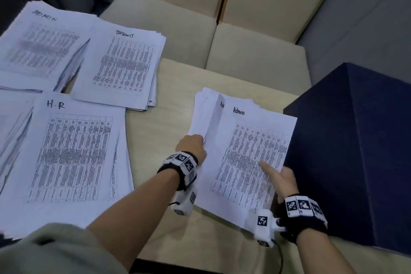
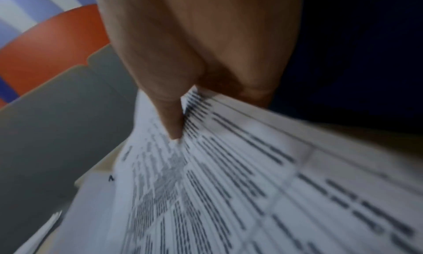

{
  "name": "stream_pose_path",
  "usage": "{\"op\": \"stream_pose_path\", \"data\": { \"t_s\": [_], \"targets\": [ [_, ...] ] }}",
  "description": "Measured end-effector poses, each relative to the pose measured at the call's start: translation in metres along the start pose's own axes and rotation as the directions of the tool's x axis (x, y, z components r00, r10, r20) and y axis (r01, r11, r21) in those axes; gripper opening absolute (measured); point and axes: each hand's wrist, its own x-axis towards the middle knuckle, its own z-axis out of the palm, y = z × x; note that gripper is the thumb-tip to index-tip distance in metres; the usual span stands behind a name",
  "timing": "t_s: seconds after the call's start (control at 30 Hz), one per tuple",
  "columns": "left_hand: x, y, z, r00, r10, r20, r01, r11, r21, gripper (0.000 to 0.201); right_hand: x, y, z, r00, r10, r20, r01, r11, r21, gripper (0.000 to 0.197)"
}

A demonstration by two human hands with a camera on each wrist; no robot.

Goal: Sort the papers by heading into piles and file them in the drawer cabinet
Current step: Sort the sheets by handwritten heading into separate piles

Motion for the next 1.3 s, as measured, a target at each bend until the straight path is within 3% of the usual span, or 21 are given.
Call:
{"op": "stream_pose_path", "data": {
  "t_s": [0.07,0.13,0.3,0.37,0.43,0.53,0.67,0.77,0.83,0.93,1.0,1.1,1.2,1.23,1.3],
  "targets": [
    [-0.002,-0.003,0.0,0.999,0.038,0.001,-0.038,0.99,-0.138,0.009,0.005,0.0,0.0,0.999,-0.036,-0.036,0.033,0.997,-0.063,0.037],
    [-0.002,-0.008,-0.001,1.0,0.008,-0.003,-0.008,0.958,-0.287,0.018,0.009,0.001,0.002,0.997,-0.055,-0.052,0.053,0.998,-0.043,0.037],
    [-0.007,-0.022,-0.006,0.993,-0.077,-0.09,0.023,0.869,-0.494,0.032,0.004,-0.011,0.007,1.0,-0.009,-0.021,0.014,0.974,0.226,0.031],
    [-0.009,-0.028,-0.006,0.988,-0.096,-0.117,0.013,0.825,-0.565,0.026,0.005,-0.016,0.007,0.999,-0.021,0.029,0.01,0.949,0.315,0.035],
    [-0.012,-0.032,-0.007,0.989,-0.089,-0.121,-0.007,0.778,-0.628,0.026,0.006,-0.02,0.008,0.985,-0.06,0.163,-0.008,0.923,0.385,0.038],
    [-0.016,-0.031,-0.013,0.997,-0.009,-0.072,-0.041,0.745,-0.666,0.028,0.008,-0.018,0.016,0.96,-0.111,0.259,-0.009,0.907,0.421,0.034],
    [-0.017,-0.03,-0.027,0.996,0.063,0.06,-0.007,0.744,-0.669,0.013,-0.001,-0.024,0.018,0.968,-0.06,0.244,-0.047,0.91,0.411,0.065],
    [-0.015,-0.033,-0.031,0.987,0.103,0.126,0.025,0.67,-0.742,0.02,-0.007,-0.034,0.017,0.988,-0.006,0.155,-0.054,0.924,0.379,0.053],
    [-0.012,-0.033,-0.031,0.978,0.159,0.132,0.008,0.611,-0.791,0.028,-0.008,-0.039,0.018,0.99,-0.052,0.129,0.0,0.927,0.376,0.055],
    [-0.015,-0.019,-0.035,0.973,0.227,0.038,-0.105,0.585,-0.804,0.03,-0.017,-0.058,0.022,0.981,-0.16,0.107,0.105,0.912,0.397,0.072],
    [-0.022,-0.002,-0.046,0.965,0.229,-0.126,-0.236,0.553,-0.799,0.026,-0.027,-0.078,0.027,0.962,-0.25,0.113,0.19,0.903,0.385,0.055],
    [-0.031,0.021,-0.068,0.897,0.237,-0.373,-0.442,0.482,-0.756,0.019,-0.041,-0.108,0.036,0.918,-0.395,-0.01,0.382,0.881,0.279,0.039],
    [-0.032,0.031,-0.077,0.829,0.317,-0.461,-0.557,0.547,-0.626,0.033,-0.052,-0.121,0.046,0.868,-0.49,-0.081,0.494,0.835,0.242,0.031],
    [-0.03,0.029,-0.073,0.833,0.315,-0.455,-0.546,0.601,-0.583,0.04,-0.049,-0.118,0.049,0.864,-0.5,-0.06,0.499,0.834,0.235,0.021],
    [-0.026,0.019,-0.058,0.867,0.24,-0.436,-0.463,0.71,-0.531,0.055,-0.044,-0.109,0.058,0.879,-0.476,-0.009,0.47,0.866,0.172,0.028]
  ]
}}
